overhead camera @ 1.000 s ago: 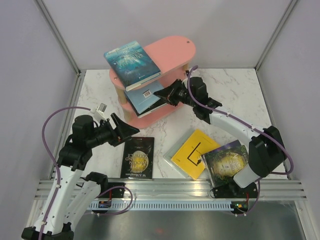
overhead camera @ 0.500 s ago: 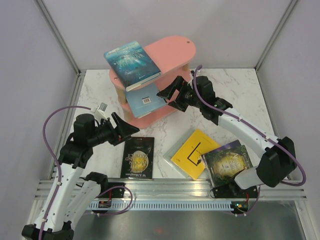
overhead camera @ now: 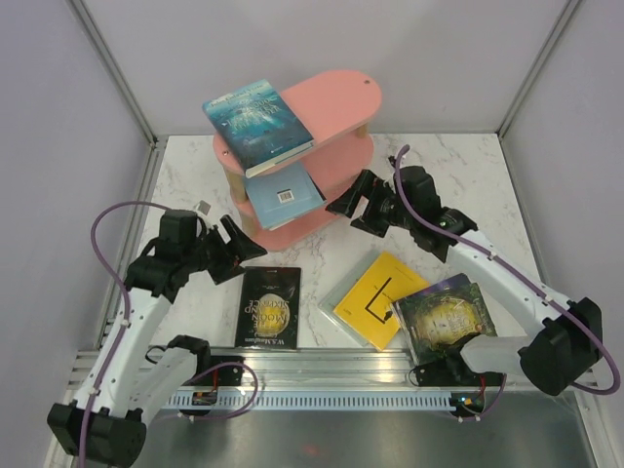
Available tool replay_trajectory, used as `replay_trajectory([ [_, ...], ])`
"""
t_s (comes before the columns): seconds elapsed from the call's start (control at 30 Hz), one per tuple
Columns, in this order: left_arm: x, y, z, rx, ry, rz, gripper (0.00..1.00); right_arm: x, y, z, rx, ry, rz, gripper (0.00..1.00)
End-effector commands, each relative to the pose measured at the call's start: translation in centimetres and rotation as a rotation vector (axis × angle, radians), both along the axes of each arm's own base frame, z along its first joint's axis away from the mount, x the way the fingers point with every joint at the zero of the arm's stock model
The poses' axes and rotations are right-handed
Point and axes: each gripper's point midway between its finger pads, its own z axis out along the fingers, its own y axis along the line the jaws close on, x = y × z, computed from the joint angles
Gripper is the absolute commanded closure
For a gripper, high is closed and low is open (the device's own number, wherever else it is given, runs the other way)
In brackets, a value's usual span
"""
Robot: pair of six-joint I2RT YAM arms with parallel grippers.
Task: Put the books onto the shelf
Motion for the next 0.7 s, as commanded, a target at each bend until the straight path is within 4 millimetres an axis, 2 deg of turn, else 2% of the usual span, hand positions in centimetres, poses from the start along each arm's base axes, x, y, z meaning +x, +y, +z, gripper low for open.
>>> replay_trajectory([
  [0.0, 0.2, 2.9, -3.6, 0.157, 0.134, 0.083, 0.15, -2.9, 0.9, -2.5, -0.029, 0.031, 0.107, 0.02],
  [0.07, 0.6, 3.6, -5.5, 0.171, 0.214, 0.136, 0.14, -4.0, 1.8, -4.1, -0.039, 0.063, 0.147, 0.02],
  [0.1, 0.8, 3.8, -6.5, 0.177, 0.23, 0.147, 0.14, -5.1, 2.7, -5.6, -0.058, 0.091, 0.181, 0.02],
  [0.2, 1.1, 4.6, -8.8, 0.222, 0.292, 0.186, 0.13, -6.5, 4.5, -7.8, -0.07, 0.12, 0.216, 0.02],
  [0.37, 0.9, 5.7, -12.4, 0.287, 0.368, 0.228, 0.14, -7.0, 6.3, -11.1, -0.05, 0.169, 0.239, 0.02],
  [0.5, -0.2, 6.1, -16.6, 0.337, 0.487, 0.216, 0.14, -7.4, 7.7, -13.4, -0.081, 0.201, 0.298, 0.02],
  [0.57, 0.1, 5.7, -17.4, 0.317, 0.477, 0.197, 0.15, -7.5, 8.5, -14.5, -0.096, 0.211, 0.316, 0.02],
  [0.6, -0.6, 5.7, -18.6, 0.316, 0.507, 0.191, 0.15, -7.5, 8.7, -14.8, -0.099, 0.211, 0.318, 0.02],
  [0.63, -0.5, 5.3, -18.9, 0.299, 0.502, 0.184, 0.16, -7.6, 8.8, -15.8, -0.112, 0.227, 0.316, 0.02],
  [0.67, -1.0, 5.3, -19.5, 0.298, 0.517, 0.178, 0.16, -7.7, 9.4, -15.9, -0.105, 0.216, 0.327, 0.02],
])
